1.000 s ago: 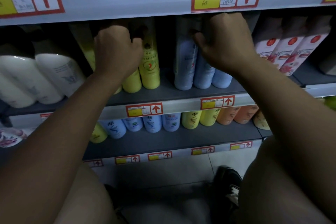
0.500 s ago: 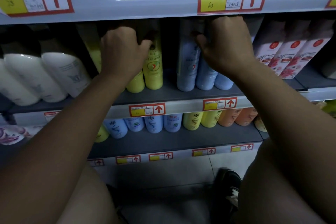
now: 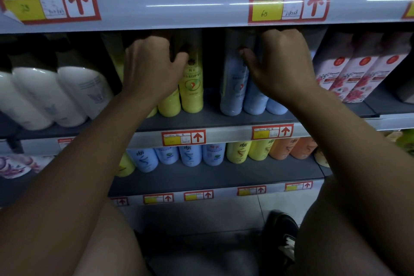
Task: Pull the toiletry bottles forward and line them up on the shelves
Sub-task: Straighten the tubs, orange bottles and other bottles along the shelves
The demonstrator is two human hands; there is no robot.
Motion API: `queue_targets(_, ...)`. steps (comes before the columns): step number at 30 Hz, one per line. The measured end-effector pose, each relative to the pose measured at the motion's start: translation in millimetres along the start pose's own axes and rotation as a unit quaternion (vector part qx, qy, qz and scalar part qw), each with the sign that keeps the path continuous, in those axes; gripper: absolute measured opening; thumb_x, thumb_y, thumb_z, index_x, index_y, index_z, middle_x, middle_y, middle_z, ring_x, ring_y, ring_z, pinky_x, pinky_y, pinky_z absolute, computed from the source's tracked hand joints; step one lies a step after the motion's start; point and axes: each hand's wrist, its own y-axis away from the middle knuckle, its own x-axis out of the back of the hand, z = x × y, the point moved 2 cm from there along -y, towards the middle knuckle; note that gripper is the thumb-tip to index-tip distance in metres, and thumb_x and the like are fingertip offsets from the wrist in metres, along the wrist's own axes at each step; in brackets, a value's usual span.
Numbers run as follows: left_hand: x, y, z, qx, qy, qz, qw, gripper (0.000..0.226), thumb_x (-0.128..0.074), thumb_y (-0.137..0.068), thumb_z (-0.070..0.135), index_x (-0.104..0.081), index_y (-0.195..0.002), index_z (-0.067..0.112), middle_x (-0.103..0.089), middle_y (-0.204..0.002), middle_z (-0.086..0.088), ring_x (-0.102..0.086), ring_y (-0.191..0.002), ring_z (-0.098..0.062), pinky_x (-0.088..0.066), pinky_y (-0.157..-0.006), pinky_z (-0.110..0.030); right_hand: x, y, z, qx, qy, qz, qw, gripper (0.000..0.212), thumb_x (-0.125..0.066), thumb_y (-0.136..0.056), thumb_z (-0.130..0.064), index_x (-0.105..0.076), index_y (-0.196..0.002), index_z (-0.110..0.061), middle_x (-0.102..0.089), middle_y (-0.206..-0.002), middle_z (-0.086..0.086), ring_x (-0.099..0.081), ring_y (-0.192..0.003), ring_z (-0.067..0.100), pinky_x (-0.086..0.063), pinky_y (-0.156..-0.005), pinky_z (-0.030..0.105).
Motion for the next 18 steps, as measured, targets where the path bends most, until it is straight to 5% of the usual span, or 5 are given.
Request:
queue_targets(5, 11.3, 11.4, -13.8, -0.06, -0.005, 0.029, 0.998, 0.042, -0.062, -0.099, 0.035, -0.039, -0.069, 0.016, -0.036, -0.061, -0.001, -0.042, -0.067, -0.026, -0.03, -0.069, -0.037, 6.0, 8.5, -16.3, 0.056, -0.03, 0.038, 0.997, 0.026, -0.059, -0.096, -0.028, -0.061, -0.101, -0.002, -0.064, -0.095, 0.023, -0.057, -0.085, 0.044, -0.039, -0.072, 0.041)
queue_targets(10, 24.0, 23.0, -38.5, -0.115, -0.048, 0.045, 0.991, 0.025, -0.061, -0.1, 0.034, -0.05, -0.089, 0.014, -0.042, -0.077, -0.008, -0.043, -0.076, -0.028, -0.029, -0.071, -0.037, 1.2, 15.0, -38.6, 0.132, -0.082, 0.001, 0.988, 0.04, -0.059, -0.096, -0.022, -0.06, -0.133, -0.007, -0.064, -0.12, 0.013, -0.054, -0.103, 0.037, -0.048, -0.077, 0.045)
queue_targets(18, 51.6, 37.2, -77.8, -0.107, -0.08, 0.081, 0.988, 0.028, -0.065, -0.095, 0.026, -0.061, -0.115, 0.007, -0.056, -0.097, -0.021, -0.051, -0.095, -0.04, -0.036, -0.08, -0.045, -21.1, 19.7, -77.2, 0.193, -0.146, -0.034, 0.97, 0.034, -0.059, -0.097, -0.015, -0.063, -0.128, -0.002, -0.063, -0.125, 0.012, -0.055, -0.11, 0.035, -0.049, -0.079, 0.048)
